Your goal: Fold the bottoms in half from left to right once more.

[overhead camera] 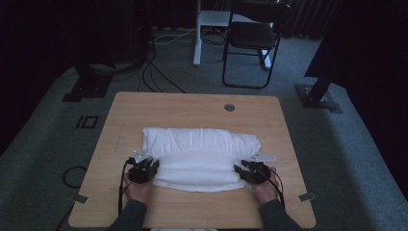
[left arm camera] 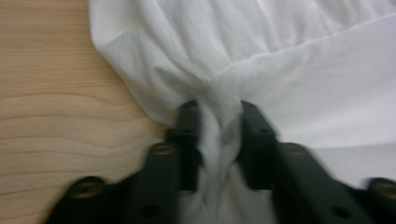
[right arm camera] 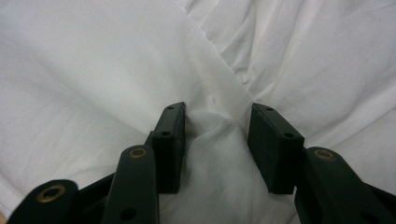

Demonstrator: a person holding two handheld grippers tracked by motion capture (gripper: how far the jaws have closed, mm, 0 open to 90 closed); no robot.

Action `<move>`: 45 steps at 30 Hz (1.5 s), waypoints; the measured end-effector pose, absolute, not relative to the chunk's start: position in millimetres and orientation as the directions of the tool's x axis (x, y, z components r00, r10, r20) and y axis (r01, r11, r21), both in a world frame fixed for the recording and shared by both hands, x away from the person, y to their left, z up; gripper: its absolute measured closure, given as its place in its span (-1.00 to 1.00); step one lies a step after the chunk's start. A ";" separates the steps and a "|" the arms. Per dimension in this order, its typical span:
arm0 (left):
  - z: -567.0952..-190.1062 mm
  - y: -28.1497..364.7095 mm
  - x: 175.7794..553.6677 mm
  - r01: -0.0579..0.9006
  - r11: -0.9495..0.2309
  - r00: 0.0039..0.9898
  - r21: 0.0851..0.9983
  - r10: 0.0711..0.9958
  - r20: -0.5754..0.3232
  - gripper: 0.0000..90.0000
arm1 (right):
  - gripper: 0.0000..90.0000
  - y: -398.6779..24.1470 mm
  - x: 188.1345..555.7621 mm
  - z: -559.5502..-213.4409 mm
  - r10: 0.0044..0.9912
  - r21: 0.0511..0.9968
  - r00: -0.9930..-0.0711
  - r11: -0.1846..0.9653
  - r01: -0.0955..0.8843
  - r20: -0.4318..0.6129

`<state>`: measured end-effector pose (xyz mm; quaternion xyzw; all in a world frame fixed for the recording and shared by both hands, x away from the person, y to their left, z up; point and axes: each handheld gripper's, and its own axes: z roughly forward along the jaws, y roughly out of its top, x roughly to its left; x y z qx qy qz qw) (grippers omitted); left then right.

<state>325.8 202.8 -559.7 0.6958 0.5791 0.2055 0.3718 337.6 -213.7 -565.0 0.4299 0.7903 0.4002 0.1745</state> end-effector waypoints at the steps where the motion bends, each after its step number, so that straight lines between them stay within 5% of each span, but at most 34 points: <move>1: -559.7 202.8 325.8 0.653 -0.053 0.245 0.755 0.959 -0.145 0.75 | 0.23 -213.7 337.6 -565.0 0.819 0.783 -0.569 0.310 0.540 0.068; 11: -541.4 209.7 317.9 0.588 -0.024 0.302 0.809 0.934 -0.192 0.84 | 0.14 -210.8 336.1 -556.1 0.823 0.769 -0.566 0.331 0.547 0.047; 20: -505.9 203.7 316.8 0.497 -0.052 0.370 0.866 0.916 -0.158 0.85 | 0.06 -152.6 345.3 -502.9 0.743 0.841 -0.669 0.361 0.402 0.000; 27: -485.5 201.8 317.2 0.443 -0.063 0.410 0.894 0.901 -0.139 0.87 | 0.07 -107.1 375.9 -540.0 0.708 0.741 -0.706 0.462 0.487 0.022; 32: -468.5 194.4 318.5 0.398 -0.096 0.437 0.912 0.894 -0.097 0.87 | 0.08 -88.9 372.7 -551.8 0.708 0.753 -0.696 0.521 0.402 -0.118; 37: -464.8 189.5 320.1 0.387 -0.112 0.448 0.915 0.890 -0.081 0.87 | 0.07 -84.9 371.2 -549.4 0.717 0.740 -0.687 0.525 0.420 -0.119; 39: -463.5 189.7 320.9 0.388 -0.110 0.448 0.915 0.890 -0.083 0.87 | 0.13 -90.7 376.5 -537.7 0.701 0.727 -0.712 0.510 0.461 -0.040; 45: -461.6 190.0 324.3 0.388 -0.115 0.454 0.914 0.887 -0.081 0.87 | 0.32 -102.0 398.4 -510.6 0.770 0.827 -0.636 0.388 0.408 -0.049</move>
